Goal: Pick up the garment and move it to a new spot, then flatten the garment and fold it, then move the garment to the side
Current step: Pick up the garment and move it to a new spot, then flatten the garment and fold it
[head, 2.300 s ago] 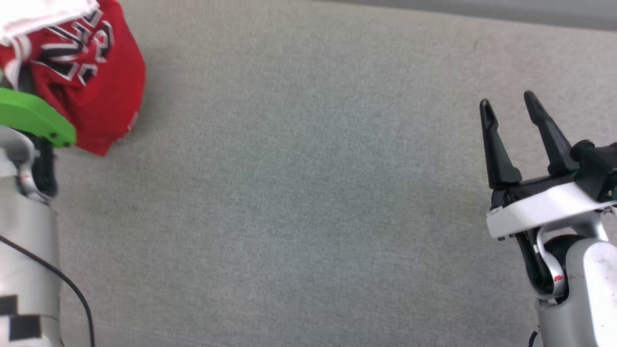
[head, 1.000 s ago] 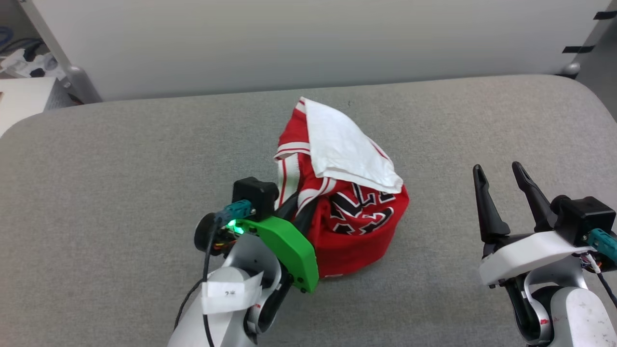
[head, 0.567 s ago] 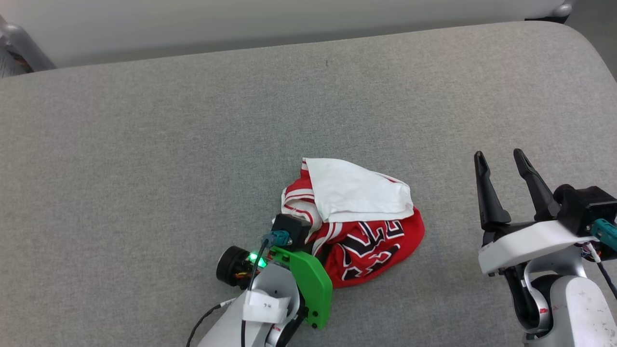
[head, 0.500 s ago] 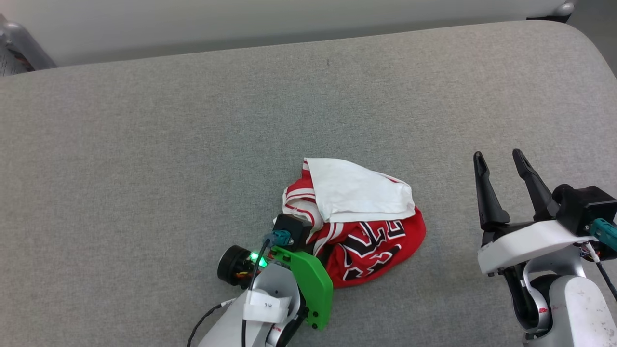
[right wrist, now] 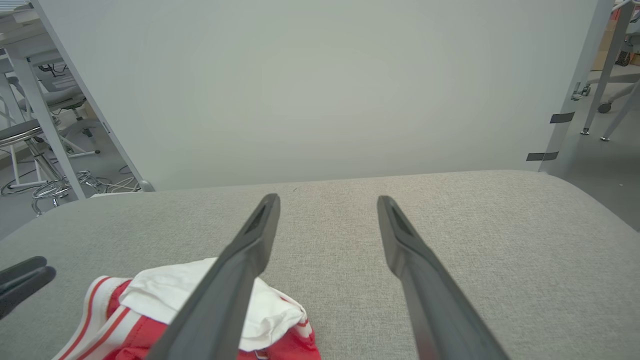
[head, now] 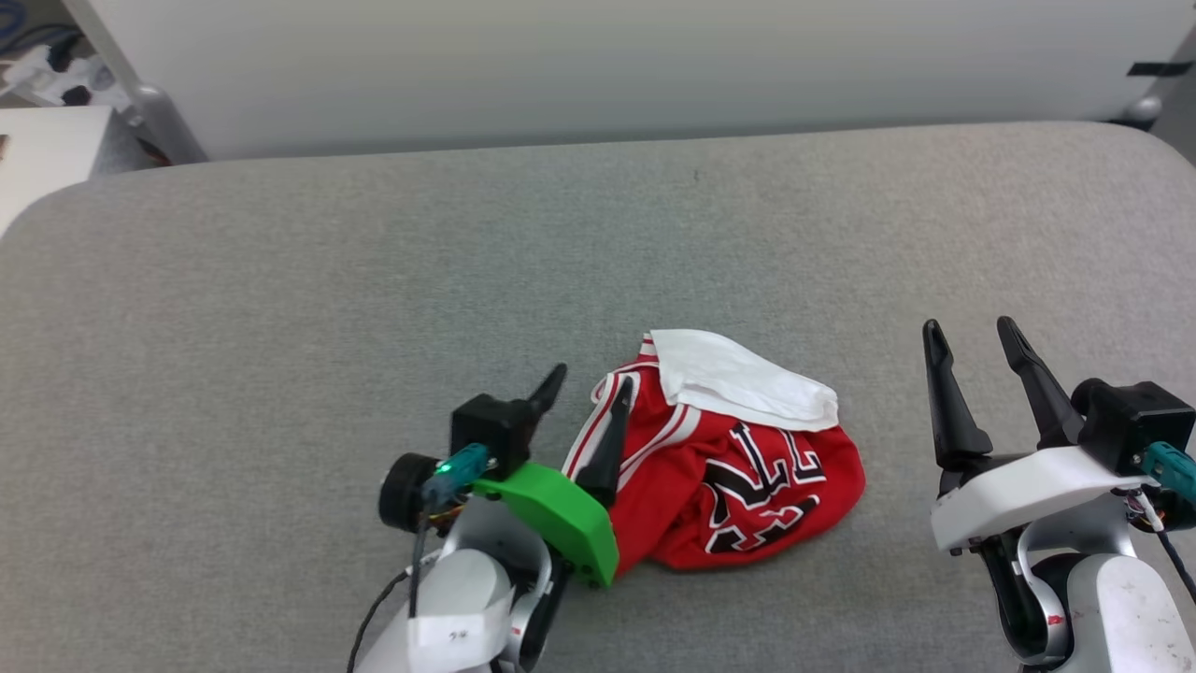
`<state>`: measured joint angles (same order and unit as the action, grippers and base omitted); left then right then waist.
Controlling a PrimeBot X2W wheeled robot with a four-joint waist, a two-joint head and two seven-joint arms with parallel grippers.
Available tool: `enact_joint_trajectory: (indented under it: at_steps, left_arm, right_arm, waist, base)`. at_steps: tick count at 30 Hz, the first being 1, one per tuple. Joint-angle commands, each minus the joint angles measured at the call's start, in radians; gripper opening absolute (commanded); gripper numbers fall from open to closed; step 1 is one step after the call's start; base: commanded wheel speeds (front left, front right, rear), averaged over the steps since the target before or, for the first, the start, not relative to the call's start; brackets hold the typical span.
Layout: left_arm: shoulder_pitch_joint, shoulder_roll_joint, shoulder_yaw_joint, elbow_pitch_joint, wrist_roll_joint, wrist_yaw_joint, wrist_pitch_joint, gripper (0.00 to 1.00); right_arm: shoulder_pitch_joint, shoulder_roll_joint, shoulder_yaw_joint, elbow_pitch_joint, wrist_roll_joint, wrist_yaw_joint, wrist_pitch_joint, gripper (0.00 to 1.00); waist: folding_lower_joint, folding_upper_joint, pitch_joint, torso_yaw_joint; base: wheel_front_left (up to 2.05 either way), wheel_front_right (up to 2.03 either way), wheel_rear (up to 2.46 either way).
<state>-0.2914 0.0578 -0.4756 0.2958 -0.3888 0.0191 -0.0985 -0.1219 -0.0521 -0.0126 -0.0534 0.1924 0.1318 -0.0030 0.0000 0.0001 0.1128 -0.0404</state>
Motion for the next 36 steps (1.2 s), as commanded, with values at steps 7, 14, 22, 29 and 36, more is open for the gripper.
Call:
enact_joint_trajectory:
  at_steps: [7,14,22,29,36]
  left_arm:
    - [0.057,0.054,0.098,-0.078,-0.001,0.078,-0.105,1.00]
    - [0.110,0.131,0.198,-0.133,-0.002,0.137,-0.136,1.00]
    - [0.208,0.200,0.235,-0.196,-0.007,0.165,-0.103,1.00]
    - [0.253,0.221,0.220,-0.229,-0.008,0.164,-0.067,1.00]
    - [0.263,0.231,0.212,-0.251,-0.011,0.165,-0.056,1.00]
  right_arm:
    - [0.034,0.002,-0.003,-0.006,0.000,-0.001,0.013,1.00]
    - [0.063,0.002,-0.004,-0.010,0.005,-0.001,0.021,1.00]
    - [0.106,0.002,-0.020,-0.014,0.007,-0.001,0.032,1.00]
    - [0.136,0.002,-0.032,-0.030,-0.002,-0.001,0.044,1.00]
    - [0.144,0.002,-0.037,-0.046,0.000,-0.001,0.052,1.00]
  waist:
    - [0.0000,-0.0001,-0.067,0.063]
    - [0.0000,-0.0001,-0.096,0.079]
    - [0.0000,-0.0001,-0.129,0.073]
    - [0.0000,-0.0001,-0.138,0.068]
    - [0.0000,-0.0001,-0.135,0.068]
  base:
    - [0.00,0.00,0.00]
    - [0.00,0.00,0.00]
    - [0.00,0.00,0.00]
    - [0.00,0.00,0.00]
    - [0.00,0.00,0.00]
